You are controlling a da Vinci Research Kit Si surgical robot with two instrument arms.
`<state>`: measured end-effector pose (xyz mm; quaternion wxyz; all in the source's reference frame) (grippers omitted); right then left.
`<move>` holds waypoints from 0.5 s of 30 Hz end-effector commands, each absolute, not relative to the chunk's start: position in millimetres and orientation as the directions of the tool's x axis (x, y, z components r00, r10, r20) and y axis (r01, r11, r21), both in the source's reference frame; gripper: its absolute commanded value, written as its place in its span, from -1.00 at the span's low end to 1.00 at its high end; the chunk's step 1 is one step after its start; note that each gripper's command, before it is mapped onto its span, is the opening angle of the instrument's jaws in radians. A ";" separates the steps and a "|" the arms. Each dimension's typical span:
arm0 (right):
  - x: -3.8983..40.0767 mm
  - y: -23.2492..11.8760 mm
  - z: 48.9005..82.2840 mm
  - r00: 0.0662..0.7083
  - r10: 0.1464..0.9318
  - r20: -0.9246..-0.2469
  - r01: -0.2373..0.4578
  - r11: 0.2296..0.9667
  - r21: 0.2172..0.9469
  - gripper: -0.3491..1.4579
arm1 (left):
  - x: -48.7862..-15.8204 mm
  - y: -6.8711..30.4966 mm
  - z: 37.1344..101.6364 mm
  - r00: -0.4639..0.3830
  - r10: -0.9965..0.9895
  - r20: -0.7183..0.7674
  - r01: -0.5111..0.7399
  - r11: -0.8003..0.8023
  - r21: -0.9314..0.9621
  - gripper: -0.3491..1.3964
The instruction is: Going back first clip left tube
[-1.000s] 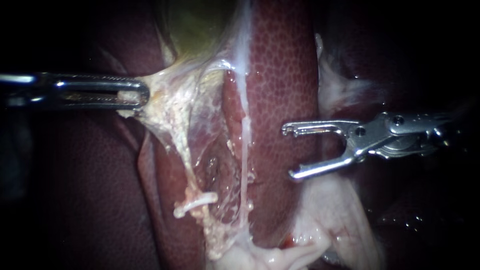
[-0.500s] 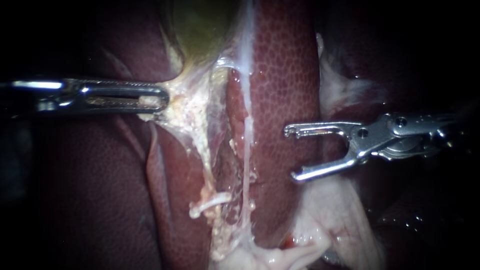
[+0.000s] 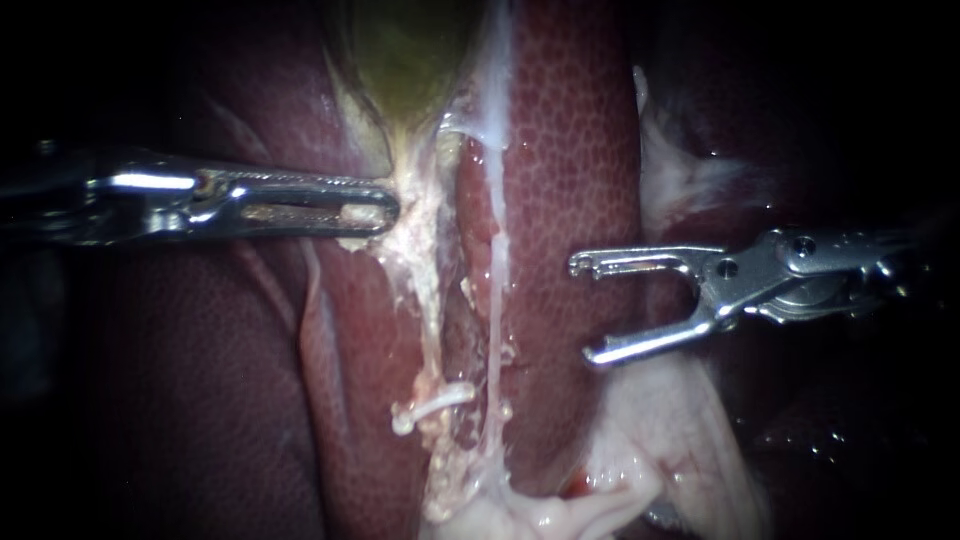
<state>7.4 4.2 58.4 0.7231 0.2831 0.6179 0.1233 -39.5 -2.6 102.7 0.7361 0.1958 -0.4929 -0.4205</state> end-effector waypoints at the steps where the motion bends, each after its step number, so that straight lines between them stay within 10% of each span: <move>1: 7.4 4.2 58.4 0.206 0.528 -0.824 0.172 0.809 0.562 0.05 | -39.6 -2.5 102.7 0.160 -0.812 0.561 0.426 0.569 0.703 -1.00; 15: 7.5 4.1 58.3 0.206 0.528 -0.824 0.172 0.809 0.562 0.05 | -39.5 -2.5 102.8 0.161 -0.812 0.561 0.425 0.570 0.703 -1.00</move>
